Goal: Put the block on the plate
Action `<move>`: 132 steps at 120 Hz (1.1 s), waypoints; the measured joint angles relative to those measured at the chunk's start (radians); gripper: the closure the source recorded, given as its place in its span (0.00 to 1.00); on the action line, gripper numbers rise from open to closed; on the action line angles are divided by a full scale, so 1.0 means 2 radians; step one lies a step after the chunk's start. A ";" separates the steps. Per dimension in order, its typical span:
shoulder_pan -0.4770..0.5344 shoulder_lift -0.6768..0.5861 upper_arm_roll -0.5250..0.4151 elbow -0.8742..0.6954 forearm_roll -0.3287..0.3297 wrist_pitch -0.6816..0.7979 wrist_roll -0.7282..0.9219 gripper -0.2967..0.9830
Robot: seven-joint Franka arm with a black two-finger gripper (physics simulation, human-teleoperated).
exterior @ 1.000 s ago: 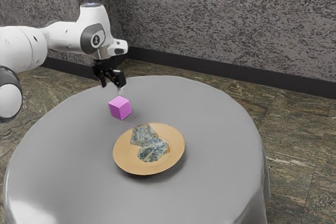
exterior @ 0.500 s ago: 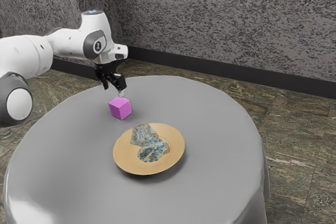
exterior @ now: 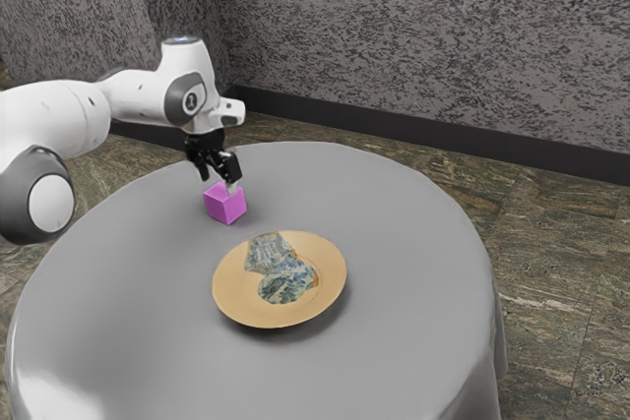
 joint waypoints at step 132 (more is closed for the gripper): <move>0.009 0.063 -0.008 0.043 0.001 0.024 0.025 0.26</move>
